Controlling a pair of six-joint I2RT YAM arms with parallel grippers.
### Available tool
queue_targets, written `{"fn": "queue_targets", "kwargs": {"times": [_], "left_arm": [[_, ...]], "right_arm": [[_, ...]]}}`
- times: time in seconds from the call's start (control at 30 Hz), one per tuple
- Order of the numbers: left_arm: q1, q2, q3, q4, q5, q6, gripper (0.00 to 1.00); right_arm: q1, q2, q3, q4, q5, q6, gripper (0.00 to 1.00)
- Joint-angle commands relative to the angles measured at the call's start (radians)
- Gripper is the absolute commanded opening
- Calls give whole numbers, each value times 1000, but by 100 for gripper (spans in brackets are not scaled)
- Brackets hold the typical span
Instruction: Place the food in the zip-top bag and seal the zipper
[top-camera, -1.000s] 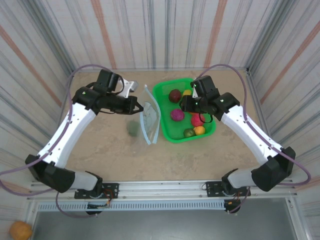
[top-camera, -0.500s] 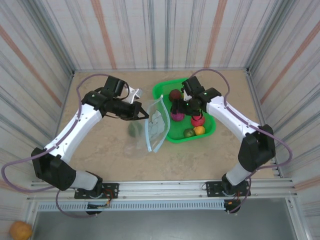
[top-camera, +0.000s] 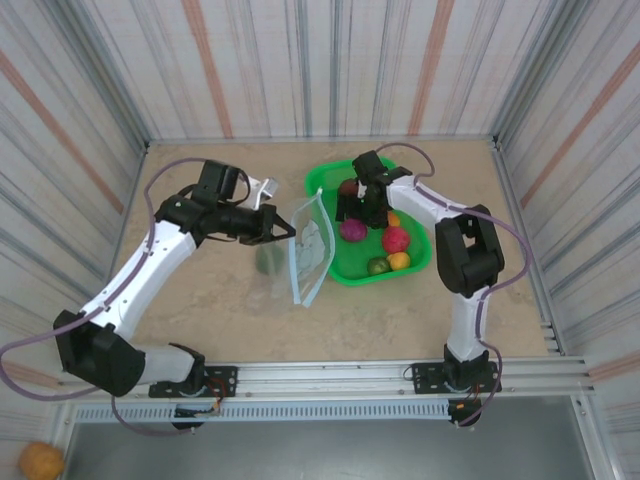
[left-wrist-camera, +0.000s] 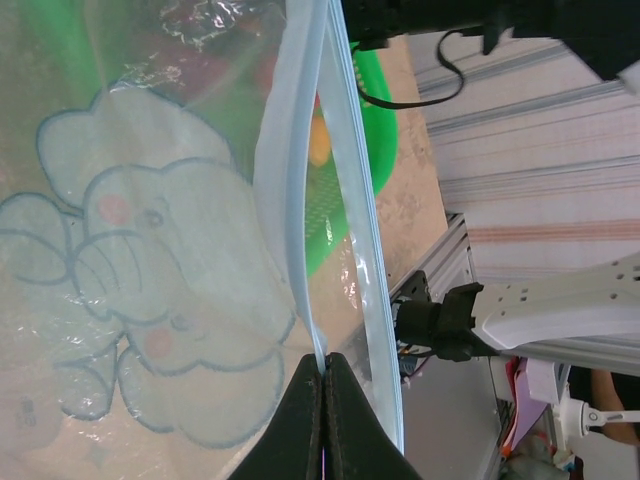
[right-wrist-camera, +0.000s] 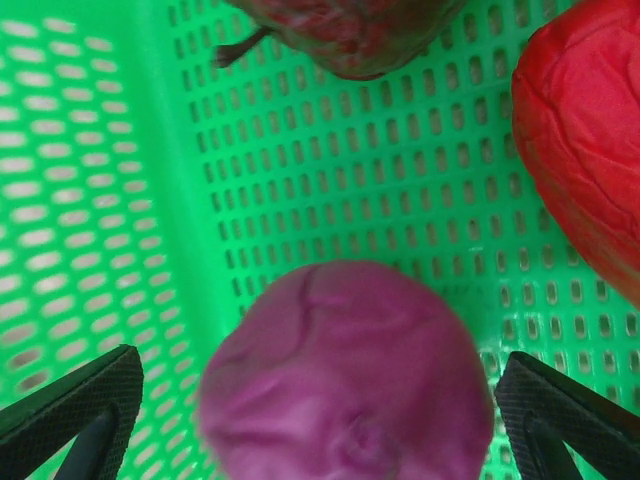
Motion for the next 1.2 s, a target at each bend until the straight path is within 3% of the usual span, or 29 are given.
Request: {"fn": "queue_targets", "kwargs": {"times": [0.0,0.43,0.7,0.9,1.03,1.17], "left_arm": [[19,-35,-17,11,25,-9,0],[35,-48,-63,63,64,-45,0],[49,-53,-62,82,82,-62,0],[52,-53,-71,109,103,-89,0],[53,-57,-106,166,130,-129,0],[53,-49,-115,179,142,-139,0]], "right_arm": [[-5,45,23,9,-49,-7,91],[-21,-37,-62,56,-87,18,60],[-44,-309,-119,54,-66,34,59],[-30,-548,-184,121,-128,54,58],[34,-676,-216,188,-150,59,56],[183,-731,-221,225,-98,-6,56]]}}
